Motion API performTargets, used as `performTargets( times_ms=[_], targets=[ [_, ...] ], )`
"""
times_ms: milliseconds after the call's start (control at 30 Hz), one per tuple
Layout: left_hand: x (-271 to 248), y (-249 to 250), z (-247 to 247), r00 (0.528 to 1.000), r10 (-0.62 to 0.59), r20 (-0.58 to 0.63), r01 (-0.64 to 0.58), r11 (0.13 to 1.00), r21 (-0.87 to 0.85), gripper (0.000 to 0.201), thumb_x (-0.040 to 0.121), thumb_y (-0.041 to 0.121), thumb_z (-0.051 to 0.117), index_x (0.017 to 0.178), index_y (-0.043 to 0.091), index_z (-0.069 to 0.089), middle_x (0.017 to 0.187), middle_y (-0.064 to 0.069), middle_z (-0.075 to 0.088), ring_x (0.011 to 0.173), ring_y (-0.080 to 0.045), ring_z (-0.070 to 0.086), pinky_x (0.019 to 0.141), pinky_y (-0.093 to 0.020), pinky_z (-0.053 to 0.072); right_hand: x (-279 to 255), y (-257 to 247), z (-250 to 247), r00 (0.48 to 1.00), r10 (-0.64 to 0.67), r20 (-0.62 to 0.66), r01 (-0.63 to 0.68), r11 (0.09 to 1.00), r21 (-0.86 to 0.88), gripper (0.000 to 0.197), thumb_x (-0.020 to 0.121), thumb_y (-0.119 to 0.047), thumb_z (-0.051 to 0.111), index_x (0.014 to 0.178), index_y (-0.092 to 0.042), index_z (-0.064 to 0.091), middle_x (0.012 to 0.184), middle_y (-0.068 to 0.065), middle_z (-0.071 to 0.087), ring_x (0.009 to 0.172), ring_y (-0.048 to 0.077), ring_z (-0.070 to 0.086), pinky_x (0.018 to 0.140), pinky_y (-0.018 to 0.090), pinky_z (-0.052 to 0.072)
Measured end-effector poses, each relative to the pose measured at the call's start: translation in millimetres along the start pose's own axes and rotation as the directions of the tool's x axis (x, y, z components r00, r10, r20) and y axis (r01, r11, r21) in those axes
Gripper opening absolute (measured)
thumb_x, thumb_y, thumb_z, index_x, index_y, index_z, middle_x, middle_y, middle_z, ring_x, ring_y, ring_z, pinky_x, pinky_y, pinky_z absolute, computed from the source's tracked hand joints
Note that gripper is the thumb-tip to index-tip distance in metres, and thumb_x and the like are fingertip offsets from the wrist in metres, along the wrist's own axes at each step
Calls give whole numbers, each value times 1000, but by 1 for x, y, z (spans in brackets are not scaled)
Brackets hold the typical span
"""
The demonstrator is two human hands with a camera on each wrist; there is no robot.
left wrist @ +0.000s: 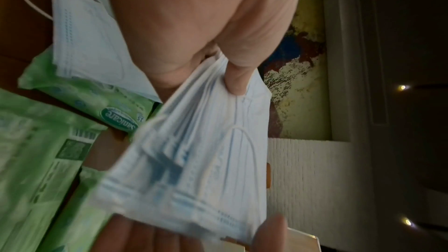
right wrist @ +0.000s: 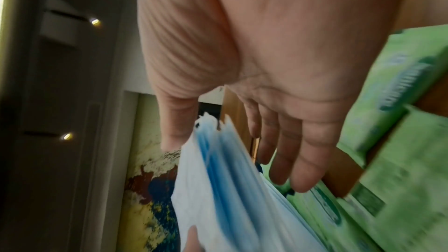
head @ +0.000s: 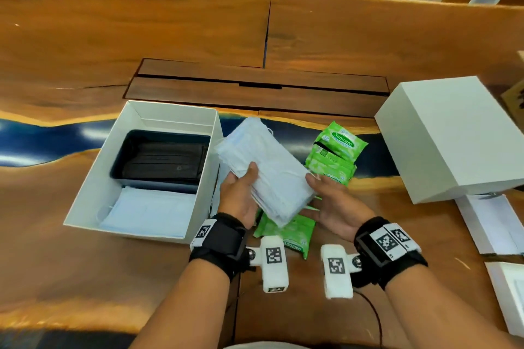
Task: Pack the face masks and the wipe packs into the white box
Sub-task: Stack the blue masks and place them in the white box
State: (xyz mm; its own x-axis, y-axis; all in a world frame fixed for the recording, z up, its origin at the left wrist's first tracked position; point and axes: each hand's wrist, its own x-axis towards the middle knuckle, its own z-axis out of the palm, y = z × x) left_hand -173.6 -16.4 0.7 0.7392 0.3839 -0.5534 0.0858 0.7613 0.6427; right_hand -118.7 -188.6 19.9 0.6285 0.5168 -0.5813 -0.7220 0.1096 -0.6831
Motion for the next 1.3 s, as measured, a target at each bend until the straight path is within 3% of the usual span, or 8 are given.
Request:
performTargets(
  times_ms=[67, 233, 400, 567, 700, 833, 1067, 1300],
  targets=[
    [-6, -2, 6, 999, 15, 28, -15, 1000, -15, 33, 96, 4, 56, 129, 4, 57, 129, -15, 64, 116, -32, 62, 102, -48, 47, -7, 11, 1, 1000, -7, 6, 7, 993, 120, 71, 51, -35, 93, 113, -17, 66, 113, 5, 71, 98, 24, 69, 81, 40, 59],
    [-29, -22, 8, 997, -48, 56, 41, 991, 126, 36, 92, 3, 61, 128, 7, 58, 125, -13, 67, 117, -31, 62, 98, -50, 50, -5, 21, 10, 995, -45, -84, 67, 958, 280, 50, 83, -5, 66, 131, 1, 55, 124, 22, 64, 114, 37, 62, 90, 52, 54],
    [-21, 10, -20, 999, -44, 4, 42, 988, 151, 43, 90, 50, 58, 114, 14, 57, 104, -6, 69, 98, -26, 66, 74, -44, 58, -20, -2, -27, 996, -9, -89, 21, 991, 134, 100, 37, -13, 98, 128, -1, 58, 123, 22, 65, 104, 35, 68, 76, 45, 59],
    [-17, 22, -21, 979, -200, 34, 171, 904, 393, 75, 81, 73, 47, 127, 15, 58, 118, -10, 68, 106, -29, 66, 91, -46, 52, -32, -11, -50, 998, 66, -10, -65, 995, 77, 79, 27, -8, 98, 102, -4, 74, 114, 21, 69, 97, 35, 71, 75, 47, 60],
    [-22, 7, -4, 983, -162, 86, 87, 824, 560, 53, 81, 56, 66, 120, 23, 50, 125, 4, 60, 112, -17, 61, 103, -37, 46, -30, -3, -40, 995, 99, -9, -99, 995, 12, 79, 36, -3, 96, 110, -2, 69, 112, 22, 70, 92, 34, 72, 69, 42, 59],
    [-8, 8, -15, 988, -150, 46, 112, 881, 460, 96, 64, 57, 83, 138, 7, 49, 127, -9, 65, 113, -25, 65, 101, -45, 49, -30, -7, -45, 996, 92, -20, -91, 996, 20, 78, 42, -2, 94, 115, -1, 67, 114, 23, 69, 95, 35, 71, 70, 42, 59],
    [-14, -1, -4, 974, -172, 146, 71, 848, 525, 44, 85, 33, 71, 119, 7, 66, 110, -11, 74, 105, -27, 70, 97, -41, 52, -20, 3, -36, 987, 150, -51, -148, 988, 38, 97, 30, -10, 99, 120, 0, 64, 116, 24, 67, 99, 38, 69, 74, 46, 59],
    [-15, -2, -2, 957, -217, 192, 172, 959, 225, 64, 78, 61, 54, 125, 18, 62, 121, -7, 69, 112, -26, 62, 92, -49, 49, -6, 3, -22, 990, 5, -141, 43, 943, 331, 54, 79, -2, 69, 131, -5, 57, 126, 20, 64, 114, 36, 63, 87, 52, 55]
  ],
)
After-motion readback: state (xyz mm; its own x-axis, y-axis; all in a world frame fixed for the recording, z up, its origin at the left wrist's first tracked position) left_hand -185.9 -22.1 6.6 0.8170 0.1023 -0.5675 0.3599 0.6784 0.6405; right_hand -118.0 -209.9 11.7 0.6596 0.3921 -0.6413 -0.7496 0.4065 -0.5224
